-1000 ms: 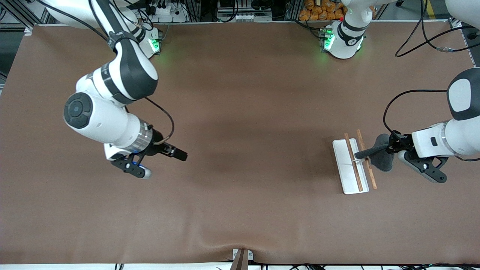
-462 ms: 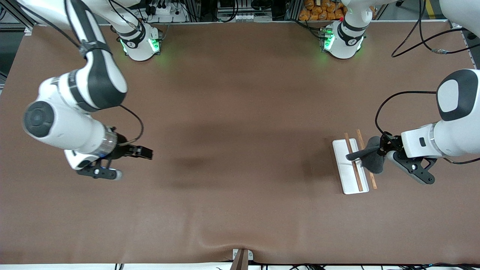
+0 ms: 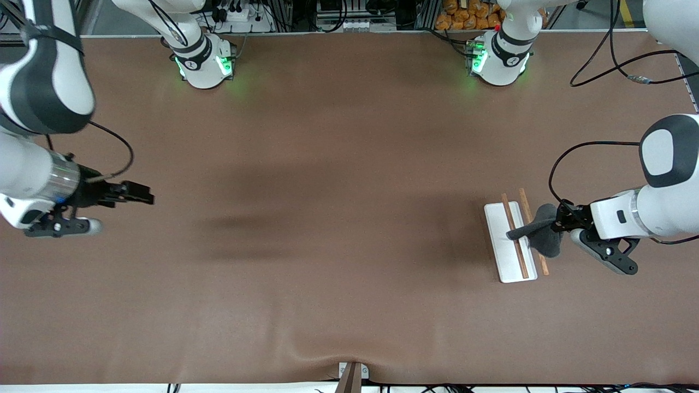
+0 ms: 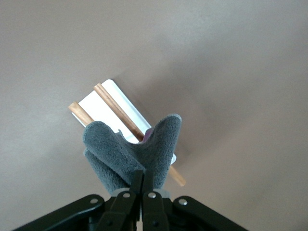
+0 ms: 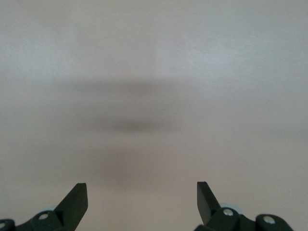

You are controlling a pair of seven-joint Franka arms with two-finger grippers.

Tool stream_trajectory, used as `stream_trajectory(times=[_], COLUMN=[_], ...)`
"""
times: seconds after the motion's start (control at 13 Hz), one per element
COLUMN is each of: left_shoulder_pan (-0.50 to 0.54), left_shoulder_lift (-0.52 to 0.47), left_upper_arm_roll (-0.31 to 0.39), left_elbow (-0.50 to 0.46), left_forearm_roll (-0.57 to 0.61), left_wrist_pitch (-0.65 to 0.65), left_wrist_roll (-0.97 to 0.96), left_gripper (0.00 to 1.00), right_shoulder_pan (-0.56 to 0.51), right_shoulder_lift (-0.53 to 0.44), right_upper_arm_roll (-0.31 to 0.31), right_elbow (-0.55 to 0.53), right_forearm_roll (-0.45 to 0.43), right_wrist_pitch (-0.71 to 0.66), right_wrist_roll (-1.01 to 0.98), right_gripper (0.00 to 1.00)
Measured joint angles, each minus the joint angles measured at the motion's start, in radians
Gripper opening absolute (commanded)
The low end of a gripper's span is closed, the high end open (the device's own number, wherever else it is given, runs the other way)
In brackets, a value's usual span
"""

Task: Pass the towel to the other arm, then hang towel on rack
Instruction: 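Lower the towel onto the dowel rack while the right gripper retracts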

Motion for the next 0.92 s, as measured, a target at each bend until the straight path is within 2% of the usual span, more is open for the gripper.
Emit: stream_trajectory(times=[0.46, 0.92], left_shoulder_pan=[0.031, 0.036], left_shoulder_lift=[0.042, 0.074], left_upper_arm_roll=[0.005, 0.004], left_elbow=[-0.001, -0.002], left_forearm_roll=[-0.083, -0.100], left_wrist_pitch=[0.006, 0.033], left_wrist_roll=[-0.001, -0.002], left_gripper=[0.00, 0.00], right_shoulder_pan=[-0.030, -0.030], right_shoulder_lift=[-0.126, -0.204], right_upper_arm_roll=[0.012, 0.010], right_elbow=[-0.010, -0.016], right_forearm_roll=[-0.091, -0.098], right_wrist_pitch=[-0.119, -0.149], right_wrist_roll=[-0.078, 0.017], right_gripper=[1.00, 1.00])
